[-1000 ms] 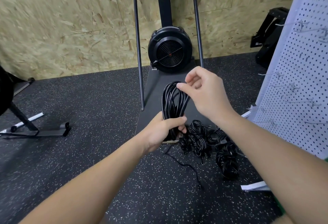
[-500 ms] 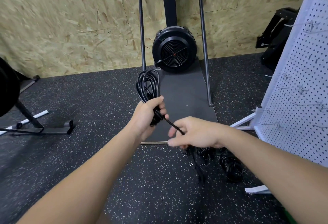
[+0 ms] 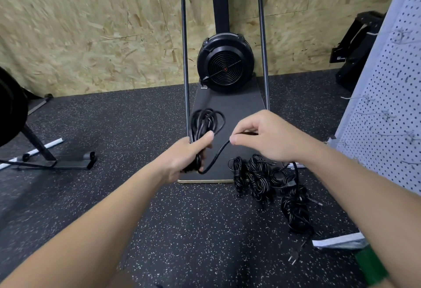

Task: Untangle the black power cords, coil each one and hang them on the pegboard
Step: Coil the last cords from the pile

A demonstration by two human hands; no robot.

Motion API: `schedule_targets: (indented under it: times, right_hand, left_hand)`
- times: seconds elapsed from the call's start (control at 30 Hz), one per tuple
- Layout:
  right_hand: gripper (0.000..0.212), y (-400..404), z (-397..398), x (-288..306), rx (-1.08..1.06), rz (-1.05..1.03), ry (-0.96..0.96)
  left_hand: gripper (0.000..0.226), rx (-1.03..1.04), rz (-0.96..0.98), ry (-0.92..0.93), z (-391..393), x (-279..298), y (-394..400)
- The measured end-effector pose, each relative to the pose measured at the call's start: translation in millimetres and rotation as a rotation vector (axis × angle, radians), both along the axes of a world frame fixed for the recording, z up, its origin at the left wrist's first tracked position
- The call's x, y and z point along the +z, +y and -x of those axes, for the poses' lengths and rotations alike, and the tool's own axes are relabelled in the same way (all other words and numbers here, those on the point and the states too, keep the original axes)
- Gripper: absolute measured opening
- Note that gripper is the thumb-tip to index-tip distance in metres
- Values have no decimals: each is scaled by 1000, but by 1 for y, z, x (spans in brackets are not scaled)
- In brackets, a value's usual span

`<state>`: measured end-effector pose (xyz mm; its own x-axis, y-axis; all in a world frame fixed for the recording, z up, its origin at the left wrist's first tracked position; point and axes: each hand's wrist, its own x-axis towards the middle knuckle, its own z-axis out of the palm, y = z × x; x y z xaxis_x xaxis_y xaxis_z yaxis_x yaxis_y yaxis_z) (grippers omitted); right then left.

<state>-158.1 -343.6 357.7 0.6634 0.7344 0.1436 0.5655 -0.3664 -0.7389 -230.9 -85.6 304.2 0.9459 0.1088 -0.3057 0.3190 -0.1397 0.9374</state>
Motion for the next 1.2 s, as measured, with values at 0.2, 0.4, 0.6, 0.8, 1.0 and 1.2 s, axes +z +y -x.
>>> schedule_targets:
  times: [0.2,0.4,0.6,0.8,1.0,1.2]
  right_hand:
    - [38,-1,-5,-3,-221,19,-155]
    - [18,-3,7,3,47,45,-105]
    - [10,-4,2,-6,167,11,-7]
    - [13,-8,-20,-31,124,44,211]
    - [22,-15,-25,-58,123,-36,435]
    - [37,-1,-14,-78,31,133,294]
  left_hand:
    - [20,-401,-152,85,18,3,-35]
    - [12,-423,-415,131,23,-14,-44]
    - [27,-643,-721,117,33,-9,-57]
    - [31,-663,-911,-135,47,16,-62]
    - [19,-476,-710,-270,51,27,-44]
    - [22,-93,-537,-231,31,21,-32]
